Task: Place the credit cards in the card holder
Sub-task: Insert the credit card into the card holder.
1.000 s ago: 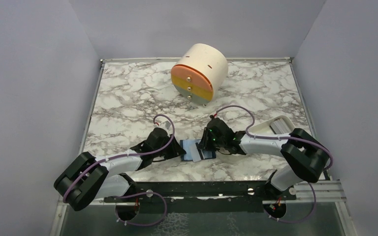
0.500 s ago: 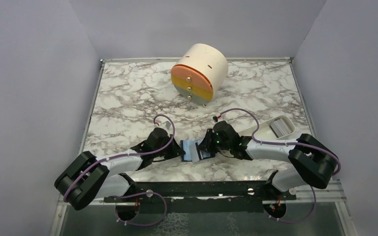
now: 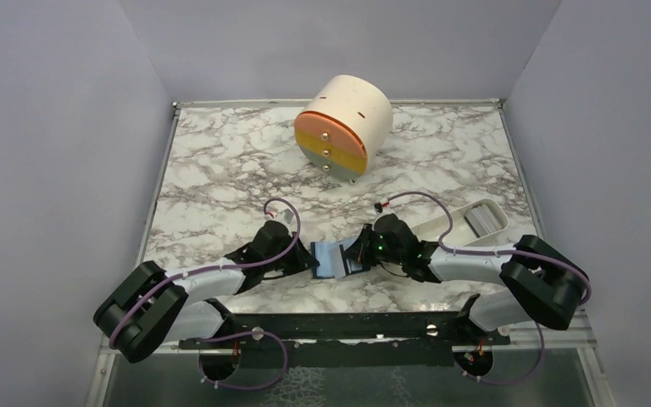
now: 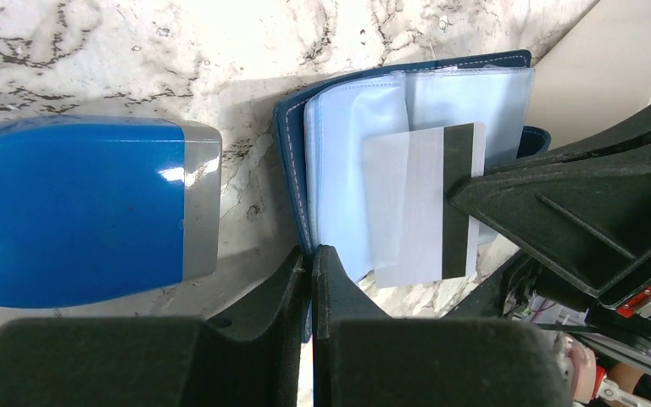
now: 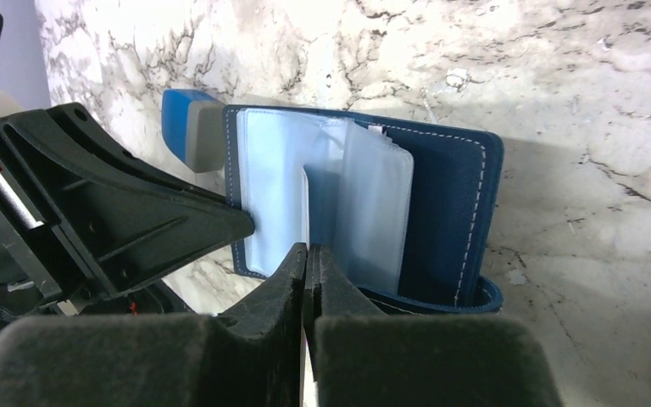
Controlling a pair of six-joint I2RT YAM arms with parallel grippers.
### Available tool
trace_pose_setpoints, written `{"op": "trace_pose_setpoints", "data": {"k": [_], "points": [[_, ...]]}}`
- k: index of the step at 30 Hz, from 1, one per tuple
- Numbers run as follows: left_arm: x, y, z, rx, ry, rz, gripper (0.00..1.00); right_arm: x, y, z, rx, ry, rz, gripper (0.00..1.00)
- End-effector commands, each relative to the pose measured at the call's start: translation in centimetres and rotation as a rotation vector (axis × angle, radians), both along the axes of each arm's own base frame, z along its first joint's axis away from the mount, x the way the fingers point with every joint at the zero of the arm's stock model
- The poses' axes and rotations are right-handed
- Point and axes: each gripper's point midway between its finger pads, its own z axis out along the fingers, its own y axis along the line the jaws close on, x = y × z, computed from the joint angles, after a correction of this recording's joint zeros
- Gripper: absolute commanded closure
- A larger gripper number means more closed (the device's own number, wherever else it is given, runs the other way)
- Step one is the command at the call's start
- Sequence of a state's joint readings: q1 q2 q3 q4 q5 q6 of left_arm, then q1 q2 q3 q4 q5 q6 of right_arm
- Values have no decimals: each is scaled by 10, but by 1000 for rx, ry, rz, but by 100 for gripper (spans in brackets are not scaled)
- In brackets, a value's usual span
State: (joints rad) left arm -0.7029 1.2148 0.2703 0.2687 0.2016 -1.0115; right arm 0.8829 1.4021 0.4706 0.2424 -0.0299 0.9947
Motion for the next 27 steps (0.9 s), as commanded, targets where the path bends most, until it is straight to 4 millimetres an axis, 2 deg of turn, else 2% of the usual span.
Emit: {"op": "trace_pose_setpoints", "data": {"k": [1, 13, 27], "points": [[-6, 1, -2, -8, 13, -1, 93, 13, -2, 6, 34, -52, -82, 99], [-7, -1, 0, -21, 19, -4, 84, 20, 10, 1, 65, -35, -96, 99], [-7, -2, 0, -27, 20, -8, 80, 23, 10, -6, 86, -23, -133, 99]]}}
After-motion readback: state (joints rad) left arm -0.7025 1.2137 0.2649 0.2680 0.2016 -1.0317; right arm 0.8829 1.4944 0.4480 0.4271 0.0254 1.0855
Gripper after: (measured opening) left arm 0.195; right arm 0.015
